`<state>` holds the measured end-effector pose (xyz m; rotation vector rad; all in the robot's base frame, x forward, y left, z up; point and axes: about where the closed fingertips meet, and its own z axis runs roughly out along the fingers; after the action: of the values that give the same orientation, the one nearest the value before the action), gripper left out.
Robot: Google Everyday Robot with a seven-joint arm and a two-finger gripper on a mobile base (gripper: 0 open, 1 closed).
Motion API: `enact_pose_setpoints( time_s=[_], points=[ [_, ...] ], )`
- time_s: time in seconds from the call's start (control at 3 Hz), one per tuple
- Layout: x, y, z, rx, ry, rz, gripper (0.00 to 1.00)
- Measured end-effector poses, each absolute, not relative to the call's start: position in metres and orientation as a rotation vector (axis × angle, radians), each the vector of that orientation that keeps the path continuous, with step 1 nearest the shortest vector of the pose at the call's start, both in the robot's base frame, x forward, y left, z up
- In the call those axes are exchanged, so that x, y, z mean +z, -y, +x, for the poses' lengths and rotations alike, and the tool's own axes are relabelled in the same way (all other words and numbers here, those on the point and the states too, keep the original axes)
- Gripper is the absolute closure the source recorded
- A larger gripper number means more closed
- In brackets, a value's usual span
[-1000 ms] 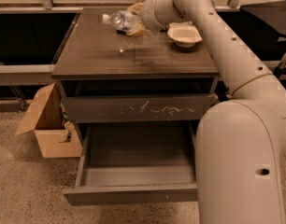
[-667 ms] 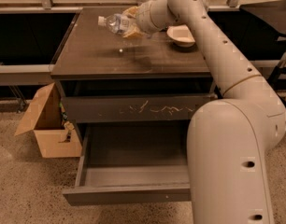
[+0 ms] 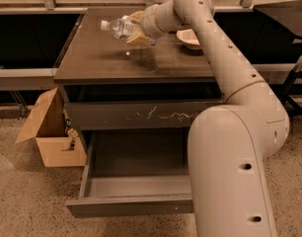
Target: Pick blue plastic bottle from middle drawer and place on counter
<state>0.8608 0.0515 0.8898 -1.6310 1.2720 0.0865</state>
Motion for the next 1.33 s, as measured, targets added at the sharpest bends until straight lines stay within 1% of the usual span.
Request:
enact_pose_setpoints(
  time_s=[0.67,1.0,1.33],
  points=[
    [0.883,-0.058,0.863,0.124,-1.283,-1.630,0.02],
    [0.883,-0.058,0.863,0.124,-1.283,-1.630,0.00],
    [0.891,-0.044,0.861,0.104,-1.298,-1.601,0.00]
  ],
)
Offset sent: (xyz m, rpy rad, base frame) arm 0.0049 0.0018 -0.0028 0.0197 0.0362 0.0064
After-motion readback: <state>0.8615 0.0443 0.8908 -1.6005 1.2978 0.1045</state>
